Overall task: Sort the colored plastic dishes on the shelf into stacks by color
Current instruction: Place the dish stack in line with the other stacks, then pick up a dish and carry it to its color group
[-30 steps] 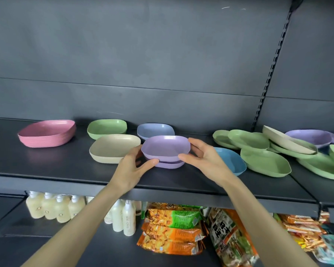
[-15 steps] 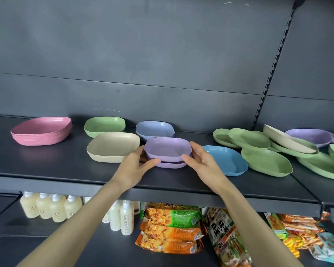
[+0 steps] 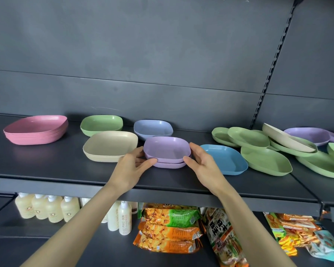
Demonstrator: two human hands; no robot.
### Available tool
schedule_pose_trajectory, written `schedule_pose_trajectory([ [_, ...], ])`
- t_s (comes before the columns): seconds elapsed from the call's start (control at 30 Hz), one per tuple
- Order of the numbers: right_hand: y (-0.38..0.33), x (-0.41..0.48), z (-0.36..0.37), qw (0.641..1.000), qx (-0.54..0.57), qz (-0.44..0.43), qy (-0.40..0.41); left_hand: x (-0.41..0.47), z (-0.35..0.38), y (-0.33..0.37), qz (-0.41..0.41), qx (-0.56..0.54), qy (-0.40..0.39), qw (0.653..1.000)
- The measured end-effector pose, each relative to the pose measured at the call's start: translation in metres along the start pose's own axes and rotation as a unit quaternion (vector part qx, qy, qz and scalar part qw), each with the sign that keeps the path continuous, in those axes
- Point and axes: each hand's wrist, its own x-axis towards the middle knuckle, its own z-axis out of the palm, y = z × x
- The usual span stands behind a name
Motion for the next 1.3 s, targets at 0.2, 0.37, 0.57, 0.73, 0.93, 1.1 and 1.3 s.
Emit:
schedule_pose_trajectory([
  [0.2,0.002,0.001,0.002,1.000,-0.021,0.018,-0.004,-0.003,0.002,0.008,0.002,0.033,0.022,0.999],
  [0.37,0.002,0.001,0.003,0.997,-0.069,0.019,-0.005,-0.005,0.002,0.009,0.004,0.039,0.015,0.999],
  [0.57,-0.007,-0.002,0.004,0.990,-0.137,0.012,-0.014,-0.005,-0.002,0.010,0.006,0.053,-0.012,0.999],
  [0.73,-0.027,-0.004,-0.010,0.982,-0.188,-0.025,0.017,-0.005,-0.008,0.016,0.034,0.171,-0.004,0.985],
  [0.93,-0.065,0.002,-0.059,0.954,-0.273,-0.091,0.083,0.022,-0.013,0.066,0.128,0.252,0.009,0.959],
  [1.1,-0.078,0.009,-0.119,0.921,-0.369,-0.065,0.108,0.057,0.001,0.112,0.186,0.286,-0.040,0.939],
  [1.3,-0.074,0.011,-0.186,0.886,-0.453,-0.022,0.093,0.094,0.044,0.150,0.230,0.320,-0.122,0.911],
])
